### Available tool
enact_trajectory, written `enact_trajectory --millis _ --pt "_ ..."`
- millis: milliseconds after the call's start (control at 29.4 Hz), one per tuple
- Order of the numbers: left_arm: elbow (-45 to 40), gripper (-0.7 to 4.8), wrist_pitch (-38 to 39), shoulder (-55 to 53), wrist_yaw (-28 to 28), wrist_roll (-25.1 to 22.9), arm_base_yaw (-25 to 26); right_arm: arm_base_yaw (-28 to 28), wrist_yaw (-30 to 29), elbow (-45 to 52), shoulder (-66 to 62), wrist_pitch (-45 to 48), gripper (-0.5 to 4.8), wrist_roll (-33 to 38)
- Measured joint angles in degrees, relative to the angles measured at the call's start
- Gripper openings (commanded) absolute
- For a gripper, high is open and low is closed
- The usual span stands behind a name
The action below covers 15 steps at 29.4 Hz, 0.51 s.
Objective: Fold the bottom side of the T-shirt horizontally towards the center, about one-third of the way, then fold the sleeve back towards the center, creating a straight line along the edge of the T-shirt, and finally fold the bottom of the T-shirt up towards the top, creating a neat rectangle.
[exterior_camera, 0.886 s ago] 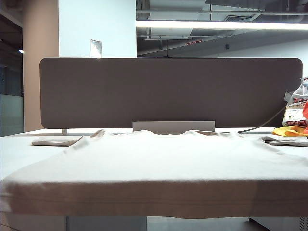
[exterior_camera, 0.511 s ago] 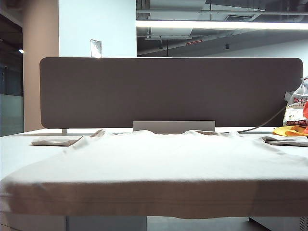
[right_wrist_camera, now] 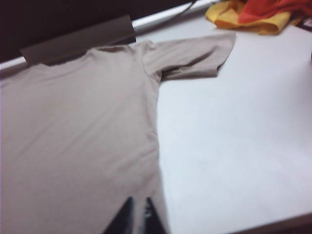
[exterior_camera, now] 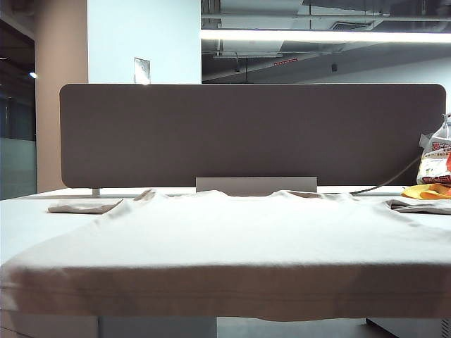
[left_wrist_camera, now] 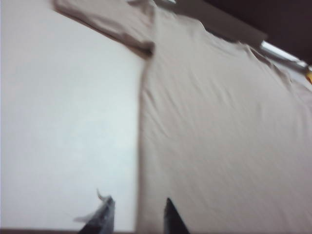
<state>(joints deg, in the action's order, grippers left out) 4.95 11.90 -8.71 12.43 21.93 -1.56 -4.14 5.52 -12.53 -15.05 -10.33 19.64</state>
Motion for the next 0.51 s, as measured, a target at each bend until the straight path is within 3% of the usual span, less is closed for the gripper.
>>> enact_trajectory --millis 170,238,273,375,443,511 --pt "3.34 1.35 0.83 -8.83 0.39 2.56 -4.52 0.02 -1.38 -6.38 -15.52 -2.08 0.8 3.06" --pt "4.13 1.99 0.92 -13.33 1.4 4.31 -6.05 0.04 -3.41 -8.31 -21.16 -2.16 1.36 4.0" --pt "4.61 2.39 1.05 -16.09 2.21 5.27 -6.73 0.04 -4.87 -9.38 -24.74 -2.14 1.66 4.22" --pt "5.66 3.66 0.98 -23.04 4.04 7.52 -7.56 0.07 -8.46 -11.69 -33.18 -2.25 3.39 4.57" --pt "6.03 3.83 1.05 -27.15 5.29 8.33 -7.56 0.44 -11.08 -13.2 -39.36 -1.6 4.47 4.57" --pt "6.05 3.83 0.52 -29.94 6.62 8.68 -7.52 1.25 -13.94 -13.73 -44.02 -1.57 4.75 4.72"
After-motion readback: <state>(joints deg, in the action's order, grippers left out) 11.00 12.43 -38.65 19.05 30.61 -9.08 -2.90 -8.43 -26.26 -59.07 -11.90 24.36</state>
